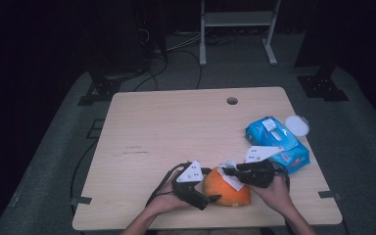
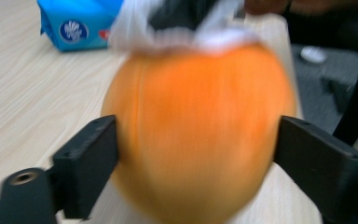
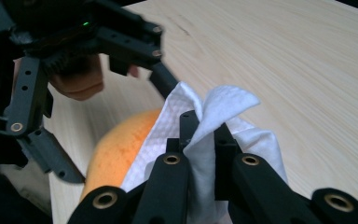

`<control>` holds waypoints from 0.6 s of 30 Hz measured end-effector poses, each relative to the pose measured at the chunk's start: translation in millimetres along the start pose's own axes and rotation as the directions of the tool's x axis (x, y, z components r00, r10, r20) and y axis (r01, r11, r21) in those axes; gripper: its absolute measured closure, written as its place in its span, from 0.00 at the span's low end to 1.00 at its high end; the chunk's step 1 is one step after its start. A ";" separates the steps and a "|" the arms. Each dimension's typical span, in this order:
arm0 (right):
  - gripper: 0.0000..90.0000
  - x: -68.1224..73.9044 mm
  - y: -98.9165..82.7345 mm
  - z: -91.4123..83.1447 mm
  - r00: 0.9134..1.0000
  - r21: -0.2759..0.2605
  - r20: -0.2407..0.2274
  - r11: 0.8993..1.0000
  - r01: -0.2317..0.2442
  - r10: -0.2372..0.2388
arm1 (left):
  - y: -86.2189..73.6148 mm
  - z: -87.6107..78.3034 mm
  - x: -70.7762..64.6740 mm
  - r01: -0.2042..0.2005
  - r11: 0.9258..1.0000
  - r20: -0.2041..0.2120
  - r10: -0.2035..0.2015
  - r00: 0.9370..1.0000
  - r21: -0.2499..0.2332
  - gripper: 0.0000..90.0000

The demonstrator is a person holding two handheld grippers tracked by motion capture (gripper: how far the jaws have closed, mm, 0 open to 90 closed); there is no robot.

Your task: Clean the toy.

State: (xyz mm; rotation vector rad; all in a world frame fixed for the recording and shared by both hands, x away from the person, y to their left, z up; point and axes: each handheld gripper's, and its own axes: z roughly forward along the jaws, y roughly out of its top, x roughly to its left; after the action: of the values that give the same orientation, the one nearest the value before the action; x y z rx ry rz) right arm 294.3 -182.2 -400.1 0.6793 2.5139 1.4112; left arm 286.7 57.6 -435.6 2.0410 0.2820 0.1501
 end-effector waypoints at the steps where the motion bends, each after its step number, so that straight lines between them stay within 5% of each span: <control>1: 0.96 2.3 0.9 3.2 1.000 -0.002 -0.006 1.000 0.006 -0.006 | 0.0 0.0 0.0 0.000 1.000 0.000 0.000 1.000 0.000 0.13; 8: 0.96 10.7 3.8 10.3 0.999 -0.003 -0.029 1.000 0.028 -0.028 | -5.3 0.2 3.3 0.029 1.000 0.003 -0.029 1.000 0.013 0.23; 18: 0.96 -1.0 -20.7 -25.8 0.999 -0.017 0.003 0.999 -0.044 0.044 | -8.1 -1.3 8.0 0.053 0.998 0.013 -0.053 0.999 0.018 0.25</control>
State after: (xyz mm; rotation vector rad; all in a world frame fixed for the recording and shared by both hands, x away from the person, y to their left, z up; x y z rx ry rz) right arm 279.5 -211.5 -403.8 0.7383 2.4965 1.4424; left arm 293.0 64.5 -442.2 2.0491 0.3297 0.1013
